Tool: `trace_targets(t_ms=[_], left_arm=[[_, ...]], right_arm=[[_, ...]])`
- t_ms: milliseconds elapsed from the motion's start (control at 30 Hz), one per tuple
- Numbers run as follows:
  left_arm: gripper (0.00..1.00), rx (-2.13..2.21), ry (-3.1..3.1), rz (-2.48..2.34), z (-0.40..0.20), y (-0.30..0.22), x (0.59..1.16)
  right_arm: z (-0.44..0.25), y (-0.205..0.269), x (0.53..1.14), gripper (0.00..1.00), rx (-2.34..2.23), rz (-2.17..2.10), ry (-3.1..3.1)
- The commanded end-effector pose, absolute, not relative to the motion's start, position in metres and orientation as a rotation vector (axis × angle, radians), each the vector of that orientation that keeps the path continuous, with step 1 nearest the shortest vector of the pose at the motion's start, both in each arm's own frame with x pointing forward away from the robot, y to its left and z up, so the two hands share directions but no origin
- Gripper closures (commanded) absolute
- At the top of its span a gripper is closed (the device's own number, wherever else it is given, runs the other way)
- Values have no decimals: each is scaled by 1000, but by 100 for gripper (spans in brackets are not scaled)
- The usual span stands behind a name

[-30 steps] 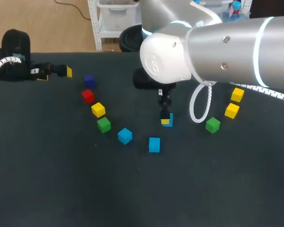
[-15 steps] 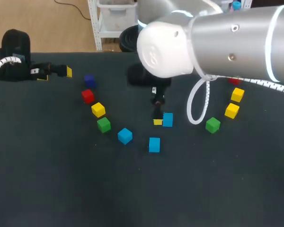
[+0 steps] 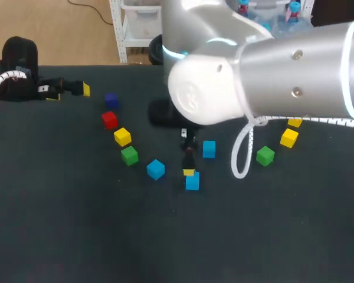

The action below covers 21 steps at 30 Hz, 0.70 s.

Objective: Place the blue cubes, place green cubes on the blue cubes, place the yellow cubes on the green cubes, then place the red cubes on the yellow cubes, and place purple cube on the red cubes.

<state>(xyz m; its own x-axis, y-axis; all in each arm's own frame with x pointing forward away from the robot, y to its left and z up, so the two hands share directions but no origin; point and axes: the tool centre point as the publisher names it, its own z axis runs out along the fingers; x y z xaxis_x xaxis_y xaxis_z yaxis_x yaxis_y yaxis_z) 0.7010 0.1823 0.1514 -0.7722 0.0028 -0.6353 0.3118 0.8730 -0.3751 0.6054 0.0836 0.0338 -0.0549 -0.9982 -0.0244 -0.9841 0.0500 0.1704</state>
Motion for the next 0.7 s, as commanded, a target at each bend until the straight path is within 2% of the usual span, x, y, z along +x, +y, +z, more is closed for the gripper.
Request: trace_targets(t_ms=[33,700], left_arm=[[0,230,2378,-631,150,184,700],[0,230,2378,-631,150,184,700]], right_arm=[[30,75,592,0,2111,-207,-2239],[13,84,573,0,2084,-196,-2187]])
